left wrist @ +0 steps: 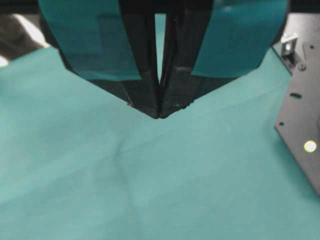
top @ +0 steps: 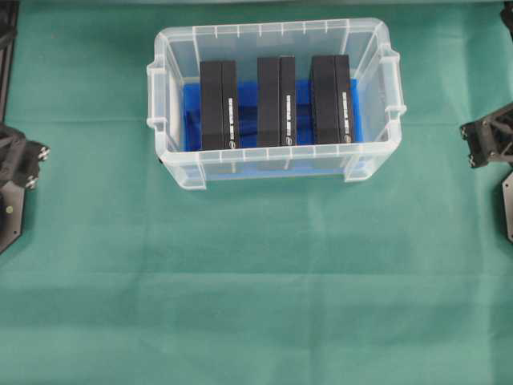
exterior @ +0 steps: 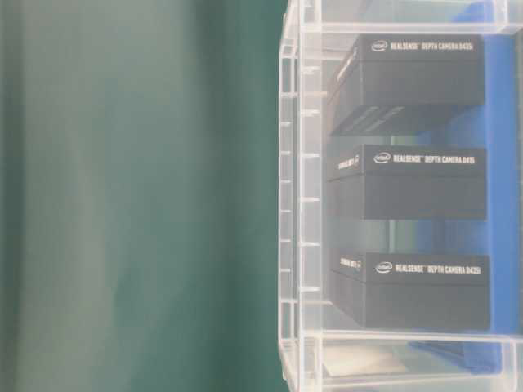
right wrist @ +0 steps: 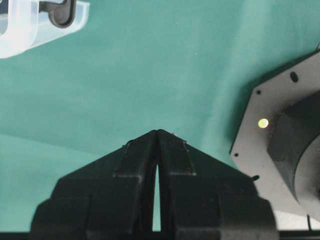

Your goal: Take out the box from the case.

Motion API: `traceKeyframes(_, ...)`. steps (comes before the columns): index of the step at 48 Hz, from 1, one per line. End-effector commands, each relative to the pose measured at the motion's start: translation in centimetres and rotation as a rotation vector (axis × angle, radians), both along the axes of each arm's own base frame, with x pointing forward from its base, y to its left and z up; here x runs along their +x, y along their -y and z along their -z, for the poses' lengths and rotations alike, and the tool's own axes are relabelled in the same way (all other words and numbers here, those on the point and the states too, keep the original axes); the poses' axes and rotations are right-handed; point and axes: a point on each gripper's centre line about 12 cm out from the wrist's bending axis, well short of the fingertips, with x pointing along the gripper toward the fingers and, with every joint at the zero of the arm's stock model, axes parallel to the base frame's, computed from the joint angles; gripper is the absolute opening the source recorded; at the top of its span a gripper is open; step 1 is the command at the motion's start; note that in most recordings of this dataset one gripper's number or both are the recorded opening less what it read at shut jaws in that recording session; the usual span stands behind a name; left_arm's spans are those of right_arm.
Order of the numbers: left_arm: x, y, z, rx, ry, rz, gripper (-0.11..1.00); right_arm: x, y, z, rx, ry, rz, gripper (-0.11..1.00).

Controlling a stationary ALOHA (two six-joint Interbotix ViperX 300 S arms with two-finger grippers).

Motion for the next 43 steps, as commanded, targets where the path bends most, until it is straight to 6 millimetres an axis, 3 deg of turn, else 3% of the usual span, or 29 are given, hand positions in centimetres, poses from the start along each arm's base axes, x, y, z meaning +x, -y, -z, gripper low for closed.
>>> traceKeyframes(1, 0.1, -0.1, -0.8, 0.0, 0.01, -0.029, 0.02, 0.3, 0.0, -0.8, -0.004, 0.023, 0.001, 0.01)
traceKeyframes(12, -0.1, -0.5, -0.8, 0.003, 0.006, -0.062, 0.02, 0.4, 0.2, -0.7, -0.013, 0.023, 0.005, 0.01)
traceKeyframes(22, -0.7, -2.3, -0.8, 0.021, -0.018, -0.111, 0.02, 0.1, 1.9, -0.7, -0.053, 0.016, 0.051, 0.01)
traceKeyframes(43, -1.7, -7.1, -1.3, 0.091, -0.019, -0.176, 0.02, 0.0, 8.5, 0.0, -0.106, 0.008, 0.057, 0.01)
